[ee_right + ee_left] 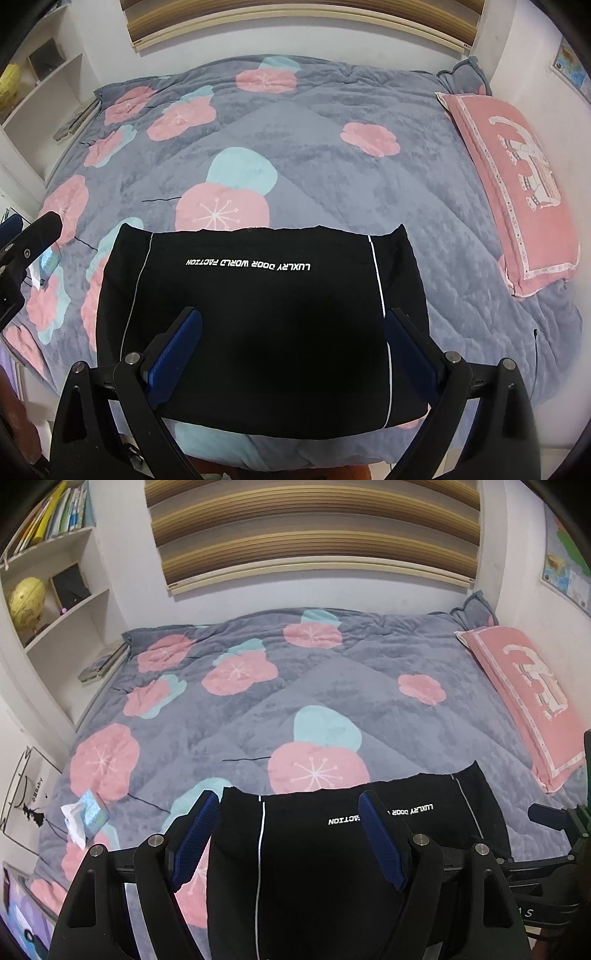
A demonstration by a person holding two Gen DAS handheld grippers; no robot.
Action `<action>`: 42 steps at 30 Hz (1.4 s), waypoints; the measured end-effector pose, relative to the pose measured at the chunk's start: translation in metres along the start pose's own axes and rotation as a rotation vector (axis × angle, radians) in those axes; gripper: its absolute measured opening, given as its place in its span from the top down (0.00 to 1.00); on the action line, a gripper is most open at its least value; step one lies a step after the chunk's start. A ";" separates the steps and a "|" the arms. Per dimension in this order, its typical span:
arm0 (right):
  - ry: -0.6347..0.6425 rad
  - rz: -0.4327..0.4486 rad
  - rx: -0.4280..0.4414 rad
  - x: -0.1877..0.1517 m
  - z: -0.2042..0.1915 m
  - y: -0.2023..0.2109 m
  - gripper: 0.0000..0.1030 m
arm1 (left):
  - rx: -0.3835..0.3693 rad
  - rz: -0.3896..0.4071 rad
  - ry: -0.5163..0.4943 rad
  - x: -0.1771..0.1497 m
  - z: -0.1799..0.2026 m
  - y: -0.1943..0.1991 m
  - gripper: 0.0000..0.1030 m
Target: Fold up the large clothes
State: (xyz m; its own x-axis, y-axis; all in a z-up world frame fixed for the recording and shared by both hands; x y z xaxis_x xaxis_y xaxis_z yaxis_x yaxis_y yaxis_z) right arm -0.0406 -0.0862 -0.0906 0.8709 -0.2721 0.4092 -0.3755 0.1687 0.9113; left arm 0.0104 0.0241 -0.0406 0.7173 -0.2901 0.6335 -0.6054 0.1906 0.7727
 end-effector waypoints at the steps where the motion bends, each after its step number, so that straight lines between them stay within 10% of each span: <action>1: 0.001 -0.002 0.001 0.000 0.000 -0.001 0.03 | 0.002 0.000 -0.001 0.000 0.001 0.000 0.24; 42: -0.002 -0.065 0.020 -0.014 -0.007 -0.017 0.03 | 0.002 -0.085 0.011 -0.018 -0.002 -0.022 0.24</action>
State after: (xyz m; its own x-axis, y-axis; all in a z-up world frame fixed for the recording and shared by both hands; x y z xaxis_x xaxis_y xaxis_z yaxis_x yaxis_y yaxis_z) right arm -0.0445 -0.0785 -0.1118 0.8930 -0.2833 0.3496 -0.3248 0.1319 0.9365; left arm 0.0116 0.0271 -0.0693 0.7698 -0.2953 0.5659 -0.5426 0.1641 0.8238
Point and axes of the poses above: each gripper's, at about its wrist camera, not at the fingertips, and y roughly against the way its jaws point, z to its right, x to its top, the point moved 8 cm from there along -y, roughly the way its jaws point, and after that the axes turned 5 degrees about -x, right-handed, at the moved point
